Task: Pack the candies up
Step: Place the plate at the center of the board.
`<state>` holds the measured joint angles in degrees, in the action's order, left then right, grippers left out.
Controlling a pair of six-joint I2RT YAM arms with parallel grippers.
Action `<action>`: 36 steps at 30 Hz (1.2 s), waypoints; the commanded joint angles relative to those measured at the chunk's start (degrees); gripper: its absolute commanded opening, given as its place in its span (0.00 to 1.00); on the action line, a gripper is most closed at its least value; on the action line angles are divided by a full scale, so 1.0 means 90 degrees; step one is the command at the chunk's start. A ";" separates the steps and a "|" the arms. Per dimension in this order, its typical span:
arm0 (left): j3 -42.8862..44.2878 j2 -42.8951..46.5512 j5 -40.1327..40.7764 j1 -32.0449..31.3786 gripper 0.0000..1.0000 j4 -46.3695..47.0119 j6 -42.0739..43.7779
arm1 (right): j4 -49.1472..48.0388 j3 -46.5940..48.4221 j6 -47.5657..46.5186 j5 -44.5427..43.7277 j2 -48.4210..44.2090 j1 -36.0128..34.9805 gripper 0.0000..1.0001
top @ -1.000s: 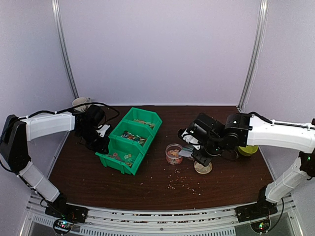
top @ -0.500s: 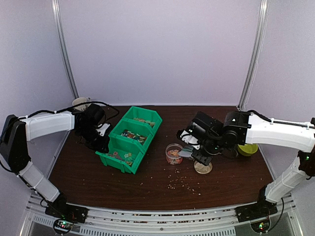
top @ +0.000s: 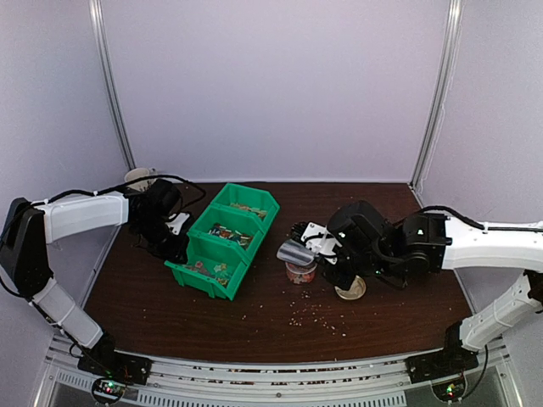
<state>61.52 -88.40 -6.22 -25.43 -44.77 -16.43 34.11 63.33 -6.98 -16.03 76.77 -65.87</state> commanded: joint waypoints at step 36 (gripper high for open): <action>0.0317 -0.1044 -0.0286 -0.0595 0.00 0.0964 0.0056 | -0.2363 -0.0838 -0.0570 -0.0808 -0.0638 -0.0158 0.00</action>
<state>62.37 -97.73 -6.83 -30.13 -38.59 -16.60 14.94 56.60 -12.08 -21.87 72.60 -67.13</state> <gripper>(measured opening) 0.069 0.079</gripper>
